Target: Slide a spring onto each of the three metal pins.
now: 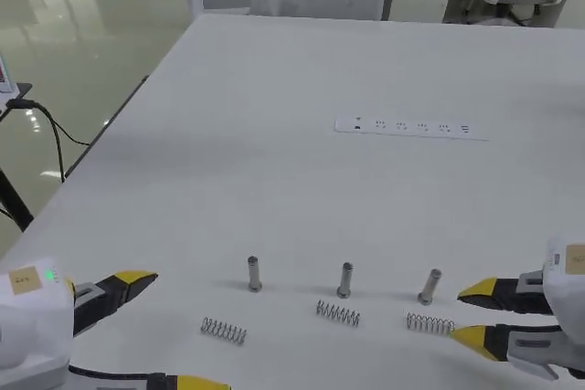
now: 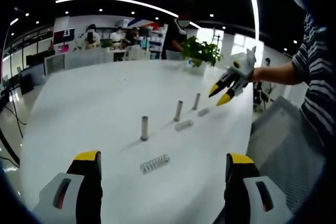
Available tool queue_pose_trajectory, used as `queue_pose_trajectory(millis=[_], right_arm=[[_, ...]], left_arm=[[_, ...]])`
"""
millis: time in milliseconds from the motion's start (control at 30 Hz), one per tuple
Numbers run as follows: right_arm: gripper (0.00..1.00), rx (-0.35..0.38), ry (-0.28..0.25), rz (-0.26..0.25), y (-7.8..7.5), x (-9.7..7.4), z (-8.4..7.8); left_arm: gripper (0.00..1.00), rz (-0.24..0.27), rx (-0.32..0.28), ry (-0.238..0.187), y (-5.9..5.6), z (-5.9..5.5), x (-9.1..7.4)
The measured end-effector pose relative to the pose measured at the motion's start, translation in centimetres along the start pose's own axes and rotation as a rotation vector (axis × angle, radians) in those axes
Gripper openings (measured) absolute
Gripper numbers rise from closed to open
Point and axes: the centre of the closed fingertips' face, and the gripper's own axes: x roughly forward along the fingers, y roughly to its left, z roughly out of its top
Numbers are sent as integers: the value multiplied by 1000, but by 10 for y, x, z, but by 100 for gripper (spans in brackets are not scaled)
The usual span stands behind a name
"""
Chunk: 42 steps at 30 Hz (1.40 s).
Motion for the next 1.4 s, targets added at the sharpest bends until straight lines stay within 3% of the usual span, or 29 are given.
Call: queue_pose_trajectory(millis=[433, 800, 1167, 1267, 1400], right_arm=[[19, -54, 72, 31, 0, 21, -9], [18, -3, 108, 53, 0, 37, -20], [8, 9, 134, 74, -1, 40, -28], [8, -17, 141, 88, 1, 40, -27], [8, -33, 116, 104, 6, 34, -20]], left_arm=[[95, 4, -6, 3, 0, -2, -2], [94, -4, -9, 1, -3, -4, -2], [93, -10, -13, 9, -5, -6, -3], [93, -18, -10, 7, -7, -4, -3], [92, -38, -22, 3, -12, -2, -1]])
